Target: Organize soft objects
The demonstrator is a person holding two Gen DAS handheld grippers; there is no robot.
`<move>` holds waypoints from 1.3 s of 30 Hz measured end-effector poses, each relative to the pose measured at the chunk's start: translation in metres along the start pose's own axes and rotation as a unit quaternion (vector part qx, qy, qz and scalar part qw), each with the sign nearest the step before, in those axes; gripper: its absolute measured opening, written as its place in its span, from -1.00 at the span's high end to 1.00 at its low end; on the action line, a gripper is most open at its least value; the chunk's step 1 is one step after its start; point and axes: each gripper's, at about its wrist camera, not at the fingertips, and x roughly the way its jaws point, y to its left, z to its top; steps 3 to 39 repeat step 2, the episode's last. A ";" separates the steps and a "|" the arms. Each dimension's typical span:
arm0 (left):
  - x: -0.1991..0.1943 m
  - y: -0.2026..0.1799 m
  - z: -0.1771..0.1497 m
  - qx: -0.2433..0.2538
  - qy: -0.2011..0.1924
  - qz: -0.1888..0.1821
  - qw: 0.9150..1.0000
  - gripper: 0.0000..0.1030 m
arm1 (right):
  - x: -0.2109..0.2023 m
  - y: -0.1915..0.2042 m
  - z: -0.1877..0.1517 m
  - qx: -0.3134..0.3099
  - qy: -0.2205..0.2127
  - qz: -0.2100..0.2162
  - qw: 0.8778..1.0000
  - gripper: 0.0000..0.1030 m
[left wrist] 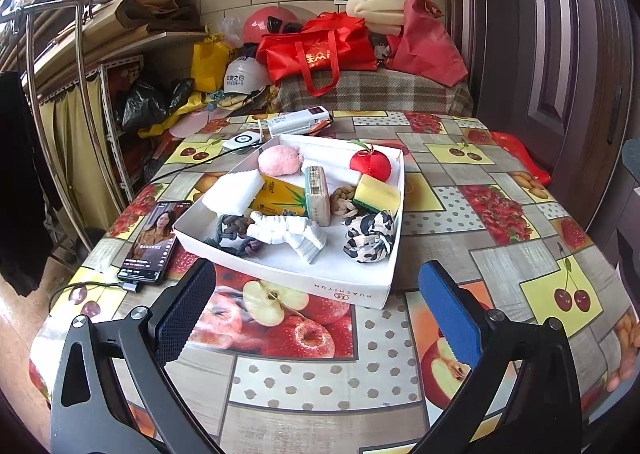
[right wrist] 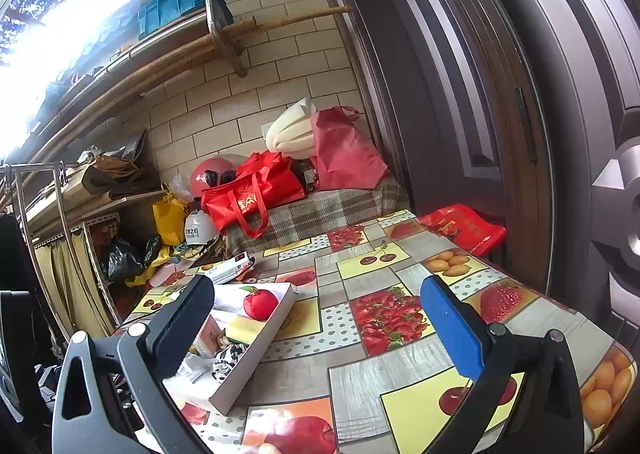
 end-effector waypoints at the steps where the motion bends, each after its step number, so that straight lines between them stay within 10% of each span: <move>1: 0.000 0.000 0.000 0.001 -0.001 -0.001 1.000 -0.99 | 0.000 0.000 0.000 0.000 0.001 0.000 1.000 -1.00; 39: 0.001 0.001 0.000 0.002 -0.002 0.000 1.000 -0.99 | 0.001 0.000 -0.001 0.001 0.002 0.000 1.000 -1.00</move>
